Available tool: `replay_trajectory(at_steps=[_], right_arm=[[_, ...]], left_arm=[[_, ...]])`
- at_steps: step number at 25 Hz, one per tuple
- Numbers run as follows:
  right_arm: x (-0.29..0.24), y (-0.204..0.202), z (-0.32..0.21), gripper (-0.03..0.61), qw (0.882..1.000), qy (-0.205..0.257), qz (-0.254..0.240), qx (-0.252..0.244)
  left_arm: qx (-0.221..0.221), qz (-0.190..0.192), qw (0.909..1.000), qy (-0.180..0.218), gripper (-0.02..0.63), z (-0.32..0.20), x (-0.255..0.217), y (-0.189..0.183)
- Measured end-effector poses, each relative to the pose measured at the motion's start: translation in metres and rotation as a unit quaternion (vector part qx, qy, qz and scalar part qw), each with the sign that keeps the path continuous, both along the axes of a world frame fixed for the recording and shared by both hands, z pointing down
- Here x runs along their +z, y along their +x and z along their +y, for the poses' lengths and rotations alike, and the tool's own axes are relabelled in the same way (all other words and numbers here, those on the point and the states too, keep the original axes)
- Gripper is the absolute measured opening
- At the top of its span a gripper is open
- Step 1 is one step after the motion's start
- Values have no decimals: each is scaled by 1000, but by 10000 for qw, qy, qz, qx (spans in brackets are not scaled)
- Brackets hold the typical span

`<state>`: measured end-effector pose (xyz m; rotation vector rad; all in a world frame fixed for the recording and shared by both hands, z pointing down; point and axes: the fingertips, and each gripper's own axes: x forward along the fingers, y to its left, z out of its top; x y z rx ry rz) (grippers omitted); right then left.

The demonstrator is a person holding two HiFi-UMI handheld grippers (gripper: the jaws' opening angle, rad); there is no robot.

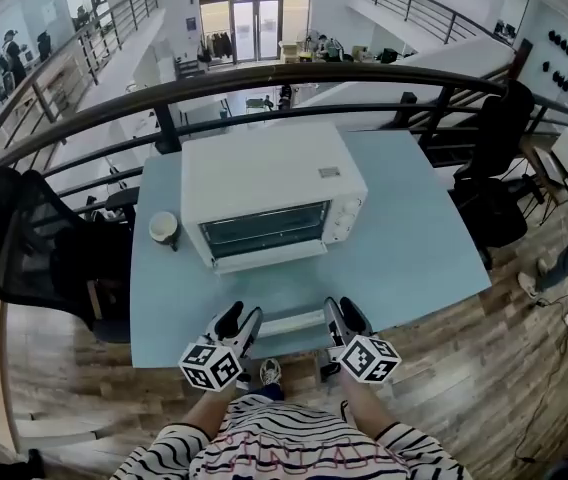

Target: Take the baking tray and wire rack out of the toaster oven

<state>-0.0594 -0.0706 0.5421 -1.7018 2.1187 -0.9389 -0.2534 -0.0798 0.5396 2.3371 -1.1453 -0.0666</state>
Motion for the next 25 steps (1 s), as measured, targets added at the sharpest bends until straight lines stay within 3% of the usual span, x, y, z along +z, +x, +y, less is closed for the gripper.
replay_trajectory(at_steps=[8, 16, 25], right_arm=[[20, -7, -75, 198, 9994, -259, -162, 135], [36, -21, -129, 196, 9958, -522, -665, 362], [46, -29, -187, 196, 9857, -559, -1400, 755]], left_arm=[[-218, 204, 9990, -325, 193, -73, 22, -18], [-423, 715, 9944, -660, 193, -130, 32, -30], [-1003, 1476, 9777, -1105, 193, -176, 55, -49]])
